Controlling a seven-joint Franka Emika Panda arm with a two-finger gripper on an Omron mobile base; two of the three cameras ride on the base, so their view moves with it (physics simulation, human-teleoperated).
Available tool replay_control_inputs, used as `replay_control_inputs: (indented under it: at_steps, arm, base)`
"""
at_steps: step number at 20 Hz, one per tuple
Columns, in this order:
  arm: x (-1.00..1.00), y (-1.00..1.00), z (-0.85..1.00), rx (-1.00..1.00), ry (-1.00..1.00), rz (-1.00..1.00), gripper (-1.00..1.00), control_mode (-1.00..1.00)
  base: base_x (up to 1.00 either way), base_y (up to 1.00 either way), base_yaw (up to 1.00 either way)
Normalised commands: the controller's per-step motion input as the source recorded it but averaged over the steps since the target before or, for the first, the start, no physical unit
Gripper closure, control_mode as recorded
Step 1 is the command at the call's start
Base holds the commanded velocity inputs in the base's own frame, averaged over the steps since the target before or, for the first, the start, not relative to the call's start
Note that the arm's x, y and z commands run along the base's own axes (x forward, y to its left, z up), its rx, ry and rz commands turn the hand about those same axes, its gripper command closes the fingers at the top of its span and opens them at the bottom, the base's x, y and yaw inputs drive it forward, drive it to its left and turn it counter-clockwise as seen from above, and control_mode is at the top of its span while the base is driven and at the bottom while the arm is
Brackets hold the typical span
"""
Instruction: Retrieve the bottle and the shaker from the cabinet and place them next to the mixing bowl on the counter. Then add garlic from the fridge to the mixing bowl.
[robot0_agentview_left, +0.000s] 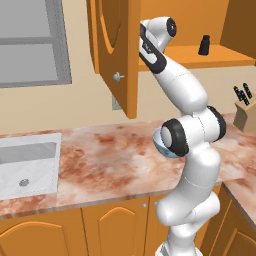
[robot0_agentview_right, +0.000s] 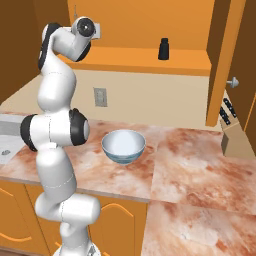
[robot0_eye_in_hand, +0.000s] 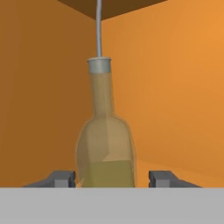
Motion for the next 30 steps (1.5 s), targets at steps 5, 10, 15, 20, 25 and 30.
replay_control_inputs:
  at_steps: [5,10,15,20,25,30]
  arm:
    - [0.0,0.0,0.0,0.0,0.0,0.0,1.0,-1.0]
    - [-0.04,0.0,0.0,0.0,-0.01,0.0,1.0,-1.0]
    - [-0.51,-0.2,-0.03,0.0,-0.24,0.0,1.0,-1.0]
    - [-0.64,-0.39,-0.33,0.0,-0.18,0.0,1.0,-1.0]
    - [-0.78,-0.54,-0.04,0.0,-0.05,0.0,1.0,-1.0]
    - [-0.95,-0.47,0.07,0.0,0.0,0.0,1.0,-1.0]
  base:
    - [0.0,0.0,0.0]
    - [0.0,0.0,0.0]
    - [0.0,0.0,0.0]
    - [0.0,0.0,0.0]
    - [0.0,0.0,0.0]
    - [0.0,0.0,0.0]
